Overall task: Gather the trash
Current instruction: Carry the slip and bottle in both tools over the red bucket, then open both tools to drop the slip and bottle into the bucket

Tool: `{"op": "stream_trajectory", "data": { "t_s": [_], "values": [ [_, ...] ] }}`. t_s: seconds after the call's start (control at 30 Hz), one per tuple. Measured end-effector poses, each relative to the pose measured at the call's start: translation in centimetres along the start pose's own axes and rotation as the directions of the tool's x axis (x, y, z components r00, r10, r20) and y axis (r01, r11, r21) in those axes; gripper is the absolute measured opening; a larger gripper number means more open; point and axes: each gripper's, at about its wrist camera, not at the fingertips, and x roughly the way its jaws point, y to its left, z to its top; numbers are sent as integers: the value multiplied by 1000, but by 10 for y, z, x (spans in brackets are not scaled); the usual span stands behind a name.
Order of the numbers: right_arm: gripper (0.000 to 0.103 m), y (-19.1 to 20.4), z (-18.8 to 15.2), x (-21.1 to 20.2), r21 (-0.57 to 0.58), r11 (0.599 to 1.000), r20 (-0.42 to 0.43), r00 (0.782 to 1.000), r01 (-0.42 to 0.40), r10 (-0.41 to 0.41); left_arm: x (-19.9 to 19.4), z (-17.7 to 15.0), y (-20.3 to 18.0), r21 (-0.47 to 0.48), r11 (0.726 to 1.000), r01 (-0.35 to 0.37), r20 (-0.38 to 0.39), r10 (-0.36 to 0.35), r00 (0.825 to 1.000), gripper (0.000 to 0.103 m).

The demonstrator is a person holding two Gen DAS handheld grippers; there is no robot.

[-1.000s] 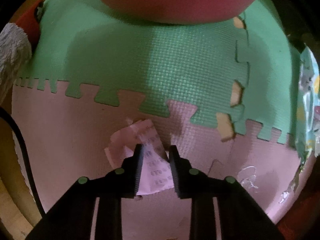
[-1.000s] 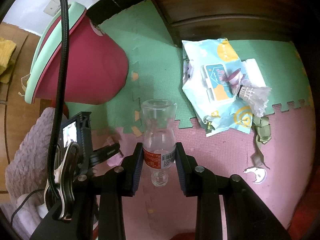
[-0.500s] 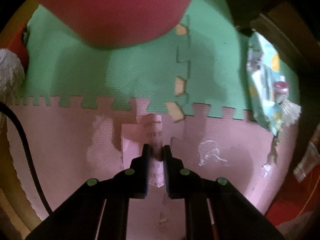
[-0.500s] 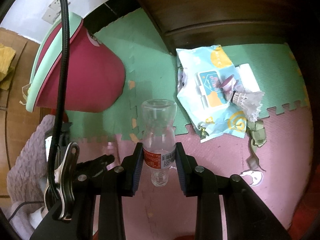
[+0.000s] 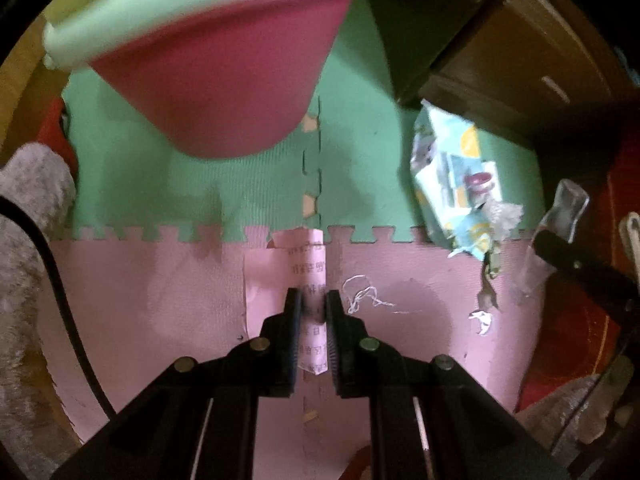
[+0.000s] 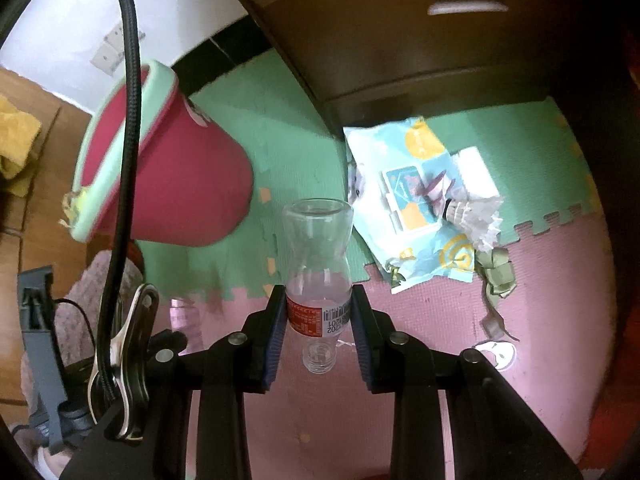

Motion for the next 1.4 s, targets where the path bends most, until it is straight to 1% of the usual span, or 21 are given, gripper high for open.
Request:
{"op": "stream_trajectory", "data": {
  "t_s": [0.1, 0.2, 0.33, 0.4, 0.5, 0.63, 0.73, 0.93, 1.0, 1.13, 1.27, 1.33, 1.4],
  "values": [
    [32, 12, -1, -17, -16, 1000, 51, 999, 5, -5, -22, 1, -5, 11, 1000, 9, 39, -10, 999, 12],
    [32, 26, -4, -36, -44, 999, 105, 994, 10, -5, -52, 3, -13, 43, 999, 11, 98, -16, 995, 12],
    [32, 47, -5, -57, -88, 996, 155, 988, 15, -1, -88, 7, -24, 72, 997, 27, 180, -39, 983, 12],
    [32, 56, -4, -66, -107, 994, 173, 985, 12, 7, -102, 10, -26, 75, 996, 39, 204, -53, 978, 12],
    [32, 70, 0, -77, -131, 991, 193, 981, 4, 21, -123, 19, -28, 82, 996, 35, 247, -55, 967, 12],
    [32, 92, 10, -86, -177, 984, 208, 977, 5, 33, -147, 36, -25, 83, 996, 42, 299, -65, 952, 12],
    [32, 106, 22, -88, -196, 981, 217, 975, -7, 50, -161, 52, -21, 98, 995, 29, 337, -61, 940, 12],
    [32, 137, 48, -82, -229, 973, 230, 969, -42, 96, -178, 93, 5, 97, 995, -4, 393, -35, 919, 13],
    [32, 151, 58, -78, -247, 967, 234, 965, -57, 116, -179, 107, 16, 89, 996, -16, 397, -20, 918, 13],
    [32, 173, 72, -65, -278, 958, 232, 962, -74, 141, -170, 126, 36, 66, 997, -27, 387, 0, 922, 13],
    [32, 186, 82, -46, -297, 951, 212, 965, -88, 156, -154, 138, 49, 34, 999, 2, 362, -14, 932, 13],
    [32, 189, 85, -35, -300, 950, 198, 968, -93, 157, -147, 142, 54, 21, 1000, 18, 356, -24, 934, 13],
    [32, 190, 87, -24, -296, 950, 180, 971, -98, 157, -138, 147, 59, 6, 1000, 20, 337, -20, 941, 13]
  ]
}}
